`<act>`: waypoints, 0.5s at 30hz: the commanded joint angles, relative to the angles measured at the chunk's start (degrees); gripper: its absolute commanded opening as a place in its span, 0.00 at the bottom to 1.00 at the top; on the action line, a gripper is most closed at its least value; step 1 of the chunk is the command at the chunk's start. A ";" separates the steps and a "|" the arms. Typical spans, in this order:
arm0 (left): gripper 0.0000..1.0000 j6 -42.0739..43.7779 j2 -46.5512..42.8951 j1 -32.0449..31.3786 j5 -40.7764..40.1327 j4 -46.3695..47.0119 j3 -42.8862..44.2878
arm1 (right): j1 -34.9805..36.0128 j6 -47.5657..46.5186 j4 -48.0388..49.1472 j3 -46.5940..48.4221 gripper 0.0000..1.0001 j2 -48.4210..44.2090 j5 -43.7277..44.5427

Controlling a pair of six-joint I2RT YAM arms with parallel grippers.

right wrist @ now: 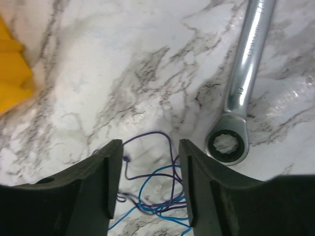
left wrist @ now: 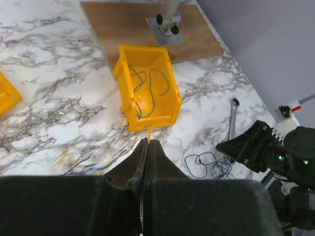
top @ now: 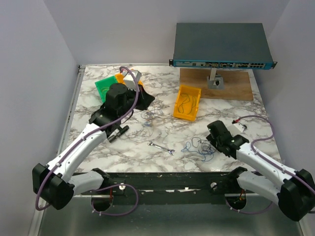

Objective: Untangle the cables

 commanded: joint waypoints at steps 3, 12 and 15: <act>0.00 2.92 2.42 2.35 12.54 -11.54 11.95 | -0.31 -20.83 10.03 1.55 0.68 -7.39 -7.73; 0.00 9.80 8.19 -1.78 18.83 -28.42 25.72 | -0.33 -42.83 25.45 4.04 0.94 -11.13 -30.73; 0.00 11.45 10.63 -3.92 20.32 -31.57 28.67 | -0.32 -44.78 31.87 3.32 0.94 -11.01 -37.76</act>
